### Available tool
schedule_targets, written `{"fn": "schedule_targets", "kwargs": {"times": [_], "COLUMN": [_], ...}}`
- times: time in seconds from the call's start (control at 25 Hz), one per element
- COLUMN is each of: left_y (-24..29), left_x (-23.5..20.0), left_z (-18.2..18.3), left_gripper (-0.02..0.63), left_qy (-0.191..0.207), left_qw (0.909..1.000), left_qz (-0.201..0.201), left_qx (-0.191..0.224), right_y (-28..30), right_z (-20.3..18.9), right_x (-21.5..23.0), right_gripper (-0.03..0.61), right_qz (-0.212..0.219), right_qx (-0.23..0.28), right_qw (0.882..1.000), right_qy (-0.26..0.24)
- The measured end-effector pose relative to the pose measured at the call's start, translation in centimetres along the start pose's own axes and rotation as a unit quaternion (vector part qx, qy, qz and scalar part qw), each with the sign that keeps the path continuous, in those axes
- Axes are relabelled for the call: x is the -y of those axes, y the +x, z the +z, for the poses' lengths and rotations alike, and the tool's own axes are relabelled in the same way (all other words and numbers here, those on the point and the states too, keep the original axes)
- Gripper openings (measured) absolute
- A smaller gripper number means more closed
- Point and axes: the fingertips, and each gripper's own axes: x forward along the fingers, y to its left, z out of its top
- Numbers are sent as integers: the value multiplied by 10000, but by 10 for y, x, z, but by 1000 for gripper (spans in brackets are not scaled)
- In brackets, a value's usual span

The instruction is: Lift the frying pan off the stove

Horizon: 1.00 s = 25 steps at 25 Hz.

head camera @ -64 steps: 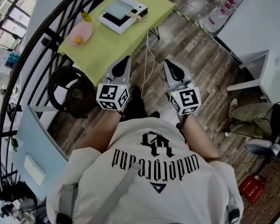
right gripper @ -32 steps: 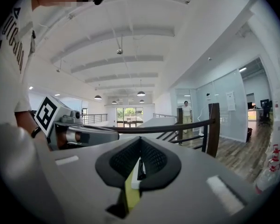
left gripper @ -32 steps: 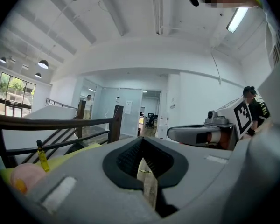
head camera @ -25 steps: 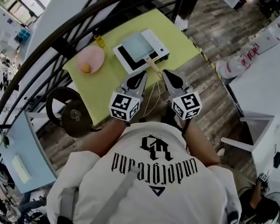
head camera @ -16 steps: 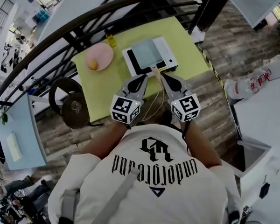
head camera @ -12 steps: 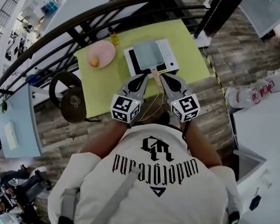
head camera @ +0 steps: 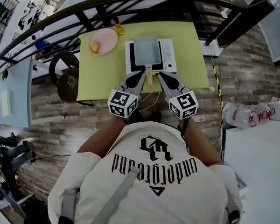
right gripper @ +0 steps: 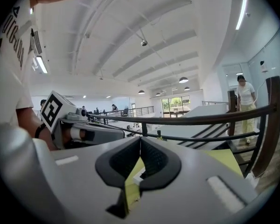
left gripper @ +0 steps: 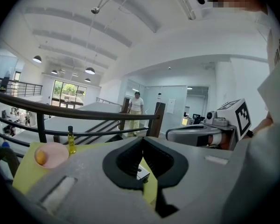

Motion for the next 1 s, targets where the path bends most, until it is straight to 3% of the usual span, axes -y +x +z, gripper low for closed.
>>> {"fn": "schedule_targets", "kwargs": {"times": [0.24,0.52,0.84,1.0], "left_y": [8,16,31,43], "left_x": [-14,-39,-44,-43], "left_z": [-24,-79,-142,-170], "left_gripper": [48,134,300,338], "left_qy": [-250,-993,-2036,-2677], "left_qw": [9992,9922,9699,9503], "left_qz": [237,191,-216,-509], "left_qx": [-215,-732,-1316,-1505], "right_y": [14,40,67,79], "right_z": [-28,-69,-127,-153], "right_x": [15,24,34,44], "right_gripper": [51,120,213,235], "right_qz": [337,602,789,771], "right_qx": [-262,-709,-1172,-1378], "right_qw": [9979,9884,9609,9446], "right_qy": [477,1200,2381,2878]}}
